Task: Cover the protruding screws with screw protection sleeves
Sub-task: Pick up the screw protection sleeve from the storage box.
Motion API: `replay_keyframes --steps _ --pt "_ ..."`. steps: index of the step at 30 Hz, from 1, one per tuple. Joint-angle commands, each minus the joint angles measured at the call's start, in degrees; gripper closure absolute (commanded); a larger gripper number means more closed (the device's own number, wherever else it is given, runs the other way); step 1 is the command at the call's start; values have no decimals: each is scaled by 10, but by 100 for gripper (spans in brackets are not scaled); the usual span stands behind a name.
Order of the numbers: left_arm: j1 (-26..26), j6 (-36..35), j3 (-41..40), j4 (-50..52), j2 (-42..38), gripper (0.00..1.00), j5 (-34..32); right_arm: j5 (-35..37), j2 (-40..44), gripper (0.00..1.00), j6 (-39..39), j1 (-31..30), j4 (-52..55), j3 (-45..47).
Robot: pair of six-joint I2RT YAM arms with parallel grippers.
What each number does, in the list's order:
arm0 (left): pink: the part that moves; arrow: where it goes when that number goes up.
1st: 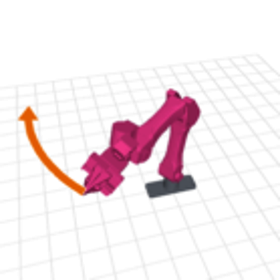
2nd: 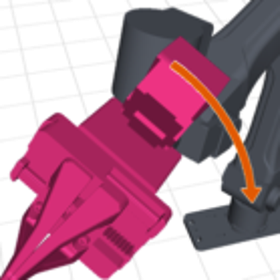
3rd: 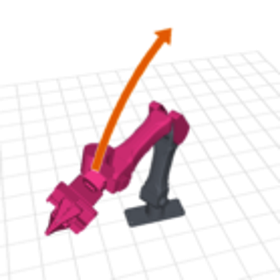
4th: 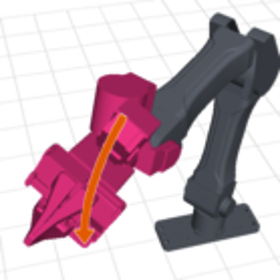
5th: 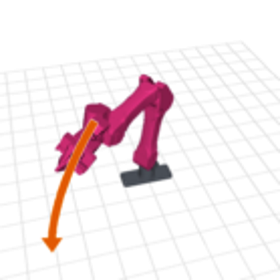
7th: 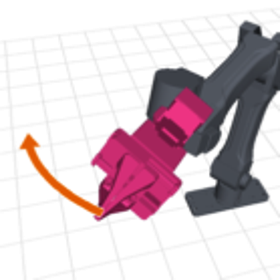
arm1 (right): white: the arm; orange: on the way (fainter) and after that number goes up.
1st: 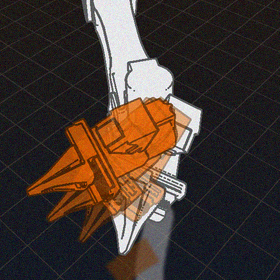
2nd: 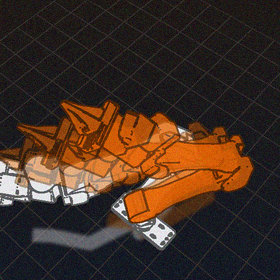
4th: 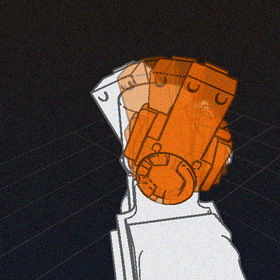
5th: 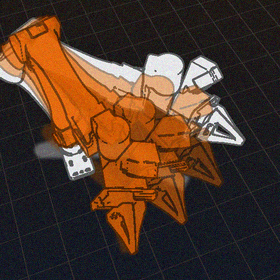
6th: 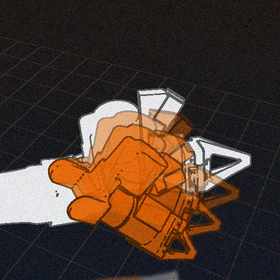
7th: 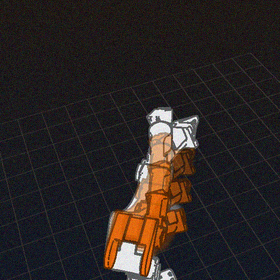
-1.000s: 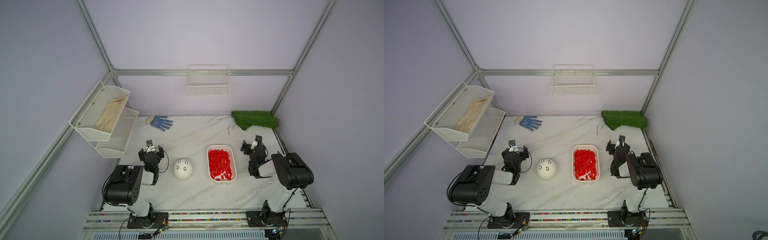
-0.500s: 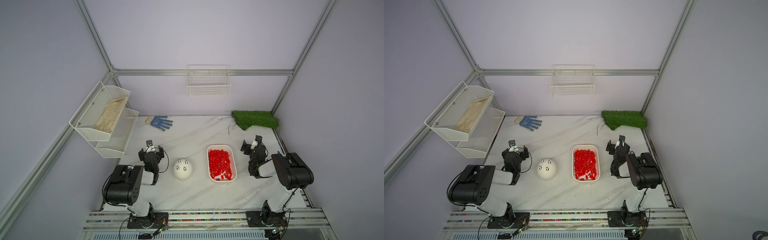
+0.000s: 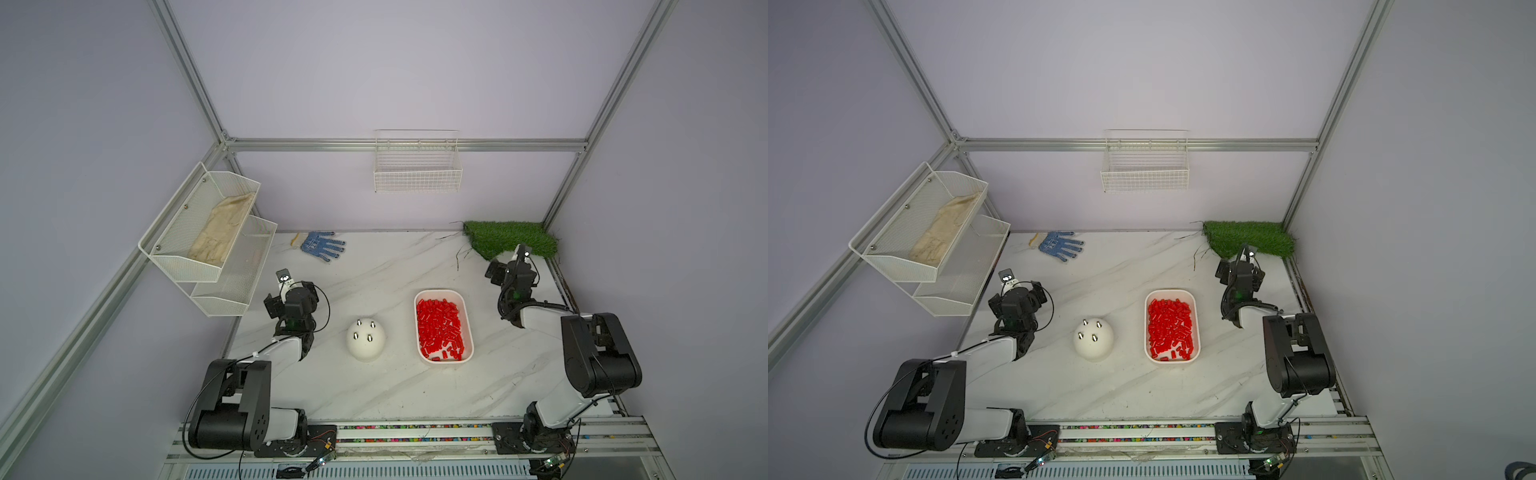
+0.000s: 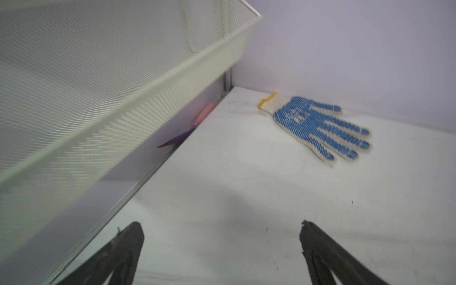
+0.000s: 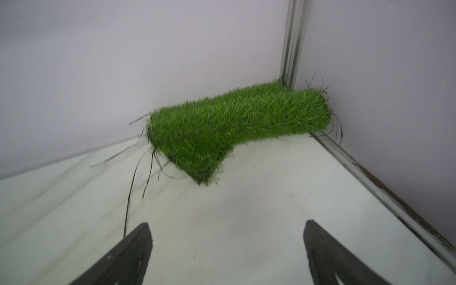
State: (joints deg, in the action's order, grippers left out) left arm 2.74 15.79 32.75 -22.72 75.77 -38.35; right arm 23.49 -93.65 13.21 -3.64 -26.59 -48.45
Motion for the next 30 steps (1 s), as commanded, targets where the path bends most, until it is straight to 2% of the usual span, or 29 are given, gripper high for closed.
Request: replay_keyframes --steps 1,4,8,11,13,15,18,20,22,25,30 --pt "-10 171 70 248 -37 0 -85 -9 25 3 66 0 206 -22" --pt "-18 154 88 273 -49 0 -2 5 45 3 90 -1 295 -59" --pt "-15 137 120 308 -65 0 136 -72 61 3 60 -9 403 -114" --pt "10 131 133 308 -68 0 191 -78 84 3 74 -29 479 -143" --pt "40 119 146 310 -62 0 200 -80 94 3 90 -44 526 -167" --pt "76 108 166 322 -48 0 193 -79 105 7 99 -74 574 -188" --pt "138 92 211 357 -14 0 156 -55 106 15 122 -145 624 -222" --pt "177 83 249 387 14 0 127 -67 89 20 152 -179 655 -245" --pt "203 82 278 408 36 0 112 -88 69 29 175 -207 671 -258" --pt "222 87 297 415 47 0 120 -92 34 51 193 -245 691 -268" --pt "239 95 296 405 41 0 130 -111 -5 64 209 -262 691 -247"
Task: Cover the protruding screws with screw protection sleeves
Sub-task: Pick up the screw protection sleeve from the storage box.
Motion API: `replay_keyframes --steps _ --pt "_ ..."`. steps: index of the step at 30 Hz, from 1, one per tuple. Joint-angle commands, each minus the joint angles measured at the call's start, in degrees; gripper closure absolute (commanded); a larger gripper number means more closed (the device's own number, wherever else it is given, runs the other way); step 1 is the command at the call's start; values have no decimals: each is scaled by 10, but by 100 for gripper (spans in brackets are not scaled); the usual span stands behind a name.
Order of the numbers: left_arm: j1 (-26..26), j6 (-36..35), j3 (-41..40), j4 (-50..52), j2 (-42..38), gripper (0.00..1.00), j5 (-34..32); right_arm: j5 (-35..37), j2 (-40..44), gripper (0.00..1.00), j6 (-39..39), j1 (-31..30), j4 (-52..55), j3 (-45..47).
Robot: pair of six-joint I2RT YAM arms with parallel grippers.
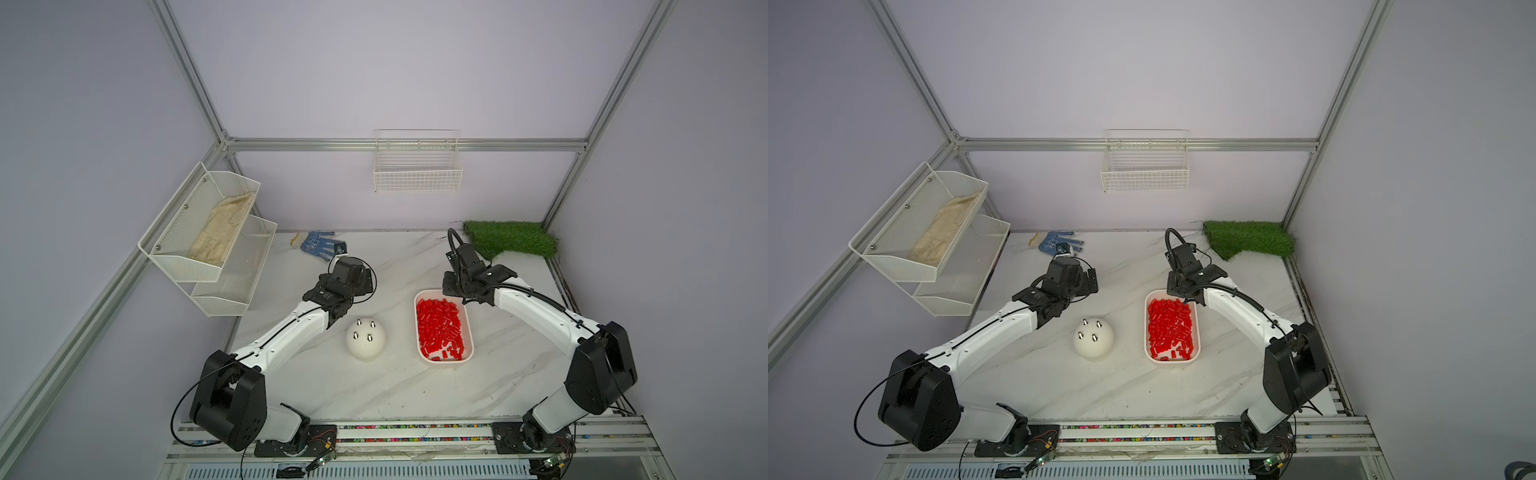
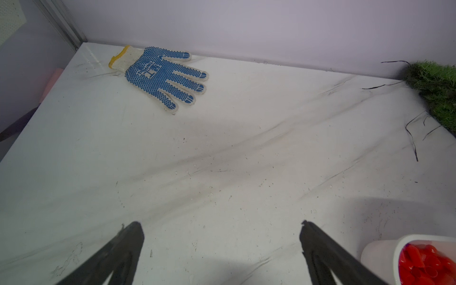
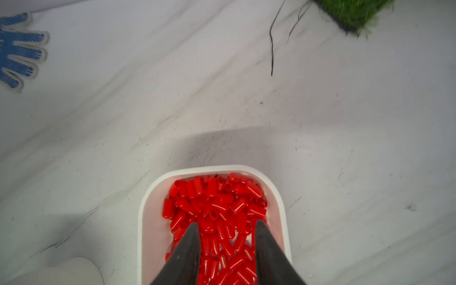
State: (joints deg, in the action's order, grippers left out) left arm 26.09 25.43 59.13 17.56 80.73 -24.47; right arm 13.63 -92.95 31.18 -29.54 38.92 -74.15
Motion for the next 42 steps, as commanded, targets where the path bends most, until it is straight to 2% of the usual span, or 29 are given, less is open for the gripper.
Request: replay_keyframes --steps 1,13,31,42 --pt "8 -1 31 0 -11 0 -9 -21 -19 66 30 -4 32 16" --pt "14 9 10 -35 -23 0 -1 -53 -68 82 27 -11 7 68" --pt "18 14 4 -39 -16 0 10 -34 -102 76 95 -10 -20 43" --pt "19 16 0 -40 -20 0 3 -19 -122 77 103 -5 -8 23"
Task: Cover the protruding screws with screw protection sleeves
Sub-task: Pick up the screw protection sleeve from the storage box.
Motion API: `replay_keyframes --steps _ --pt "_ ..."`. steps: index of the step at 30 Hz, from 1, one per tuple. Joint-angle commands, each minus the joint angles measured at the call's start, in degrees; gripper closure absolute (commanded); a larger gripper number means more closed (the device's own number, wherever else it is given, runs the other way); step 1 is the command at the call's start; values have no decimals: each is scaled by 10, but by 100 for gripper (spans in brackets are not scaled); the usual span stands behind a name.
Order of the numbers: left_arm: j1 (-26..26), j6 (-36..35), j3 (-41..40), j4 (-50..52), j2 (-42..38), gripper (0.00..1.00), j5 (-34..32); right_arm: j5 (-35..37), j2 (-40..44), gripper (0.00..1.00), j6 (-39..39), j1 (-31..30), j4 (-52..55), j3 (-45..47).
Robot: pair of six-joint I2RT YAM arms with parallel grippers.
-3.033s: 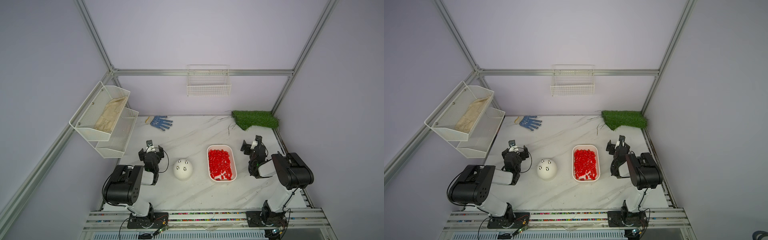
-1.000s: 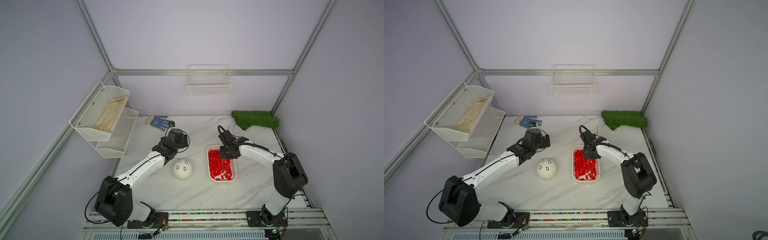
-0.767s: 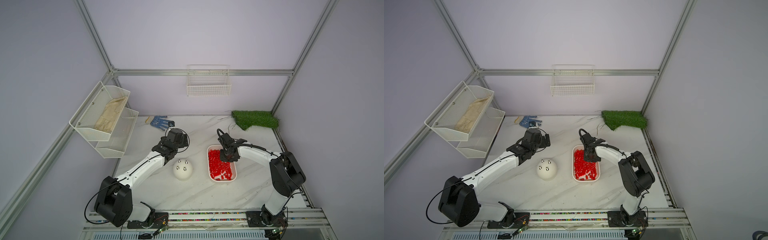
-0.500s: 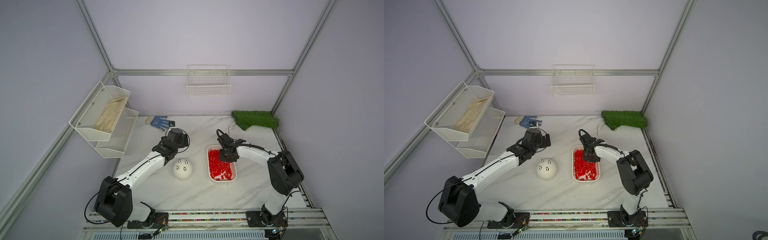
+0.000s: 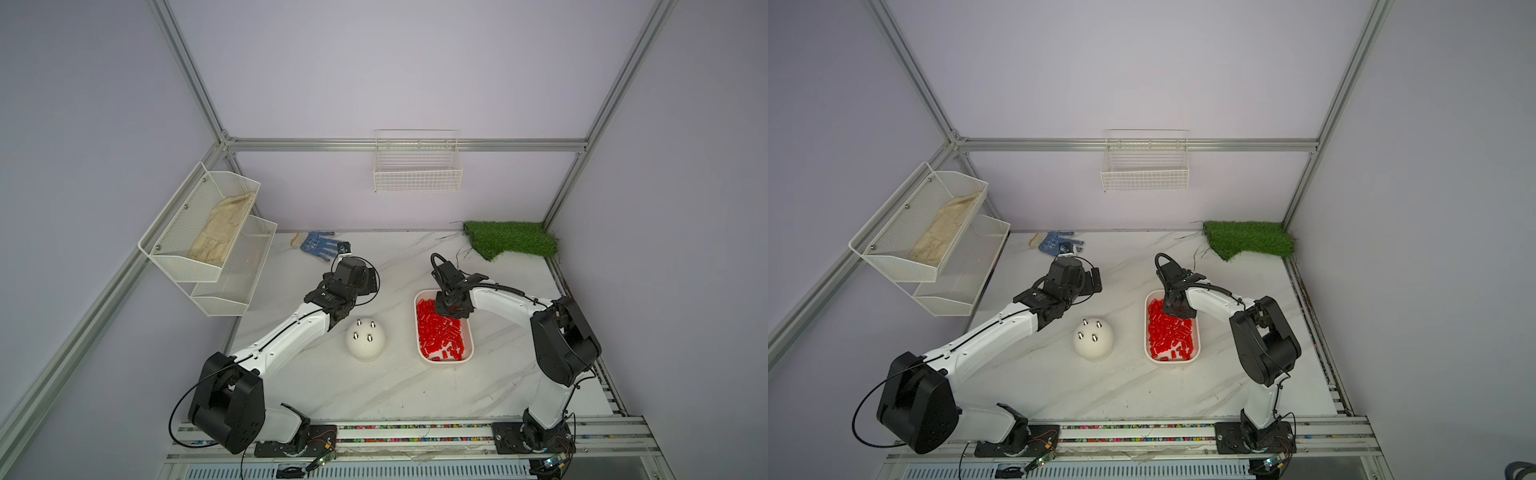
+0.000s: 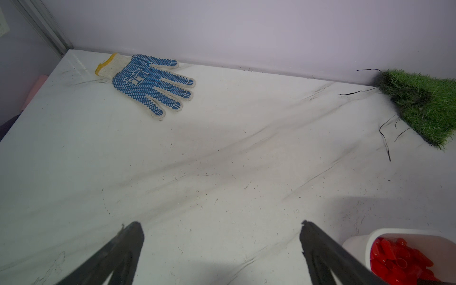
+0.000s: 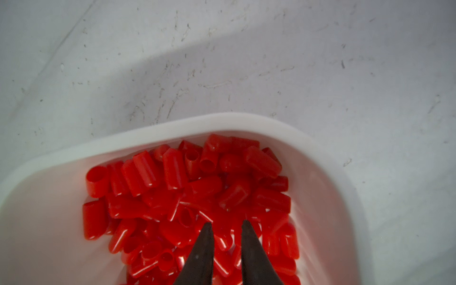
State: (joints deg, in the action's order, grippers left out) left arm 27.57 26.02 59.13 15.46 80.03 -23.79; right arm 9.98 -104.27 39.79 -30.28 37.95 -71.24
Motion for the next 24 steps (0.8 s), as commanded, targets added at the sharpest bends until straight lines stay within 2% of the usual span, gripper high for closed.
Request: replay_keyframes --steps 1,24 --pt "4 10 -1 -20 -13 0 -5 17 -8 78 18 5 1 -3" --pt "5 15 -6 -27 -10 0 -1 3 -41 79 9 24 -15 10"
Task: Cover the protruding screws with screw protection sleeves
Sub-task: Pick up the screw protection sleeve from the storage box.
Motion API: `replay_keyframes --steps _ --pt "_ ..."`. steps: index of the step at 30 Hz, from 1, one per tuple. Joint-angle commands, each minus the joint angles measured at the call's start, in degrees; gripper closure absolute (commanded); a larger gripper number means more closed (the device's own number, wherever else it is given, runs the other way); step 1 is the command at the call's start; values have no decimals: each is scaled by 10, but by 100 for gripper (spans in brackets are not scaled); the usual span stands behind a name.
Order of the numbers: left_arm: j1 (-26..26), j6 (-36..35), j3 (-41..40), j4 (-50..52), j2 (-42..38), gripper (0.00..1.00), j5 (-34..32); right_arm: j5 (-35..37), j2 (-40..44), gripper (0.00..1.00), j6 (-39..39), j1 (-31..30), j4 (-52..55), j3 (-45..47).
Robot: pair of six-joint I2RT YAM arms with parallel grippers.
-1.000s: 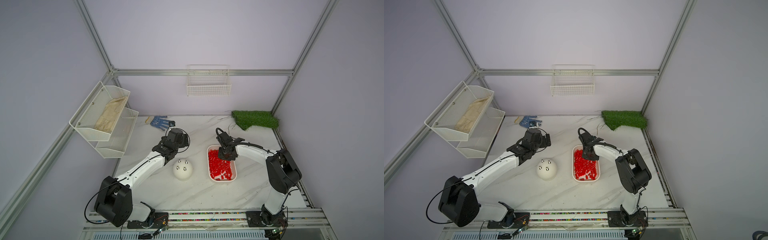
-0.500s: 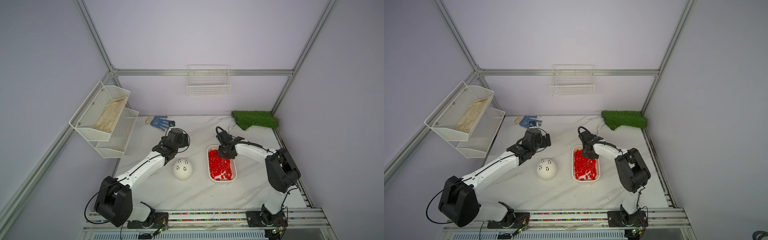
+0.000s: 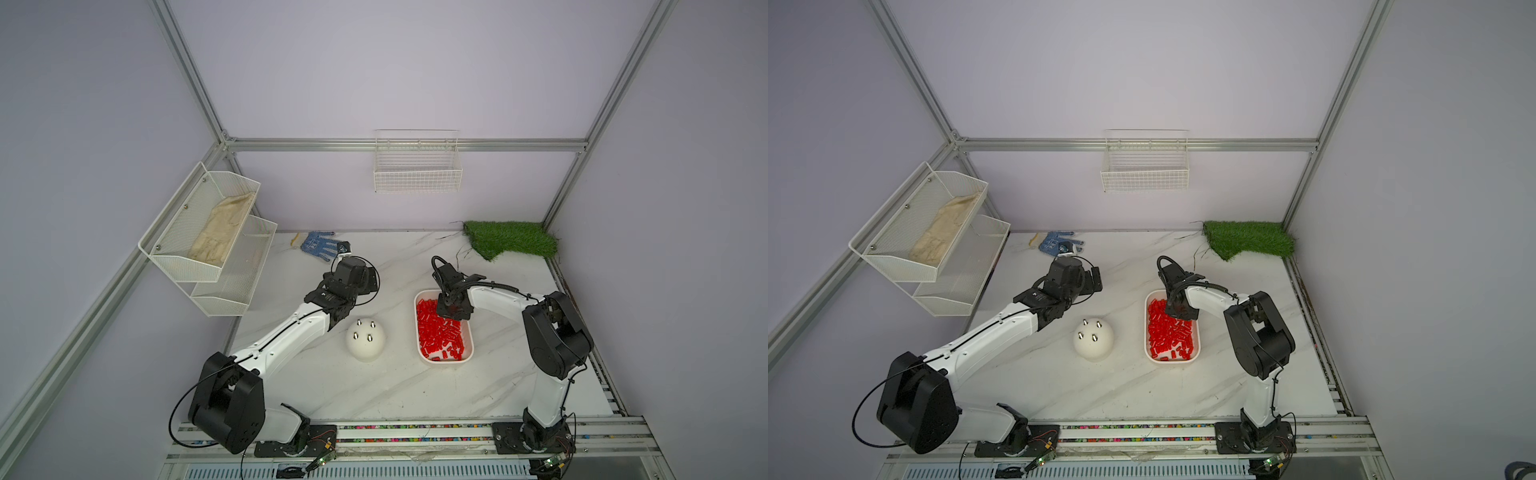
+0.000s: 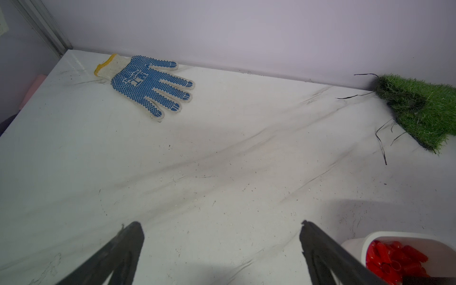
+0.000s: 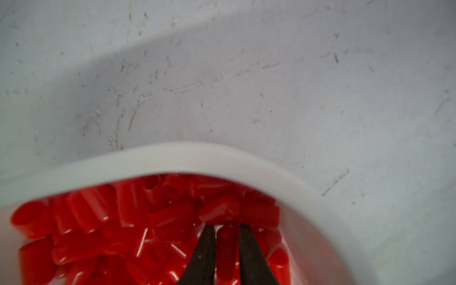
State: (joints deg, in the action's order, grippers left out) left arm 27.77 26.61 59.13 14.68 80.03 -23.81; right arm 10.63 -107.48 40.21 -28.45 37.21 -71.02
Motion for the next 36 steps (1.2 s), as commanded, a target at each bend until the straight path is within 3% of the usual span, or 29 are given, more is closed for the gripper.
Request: replay_keyframes --steps 1,20,36 --pt "3 10 -6 -19 -8 0 0 -4 -10 79 5 6 -8 6" --pt "4 14 -7 -21 -7 0 1 -26 -7 71 14 7 -4 18" --pt "4 18 -6 -24 -8 0 15 -39 28 81 24 6 -14 36"
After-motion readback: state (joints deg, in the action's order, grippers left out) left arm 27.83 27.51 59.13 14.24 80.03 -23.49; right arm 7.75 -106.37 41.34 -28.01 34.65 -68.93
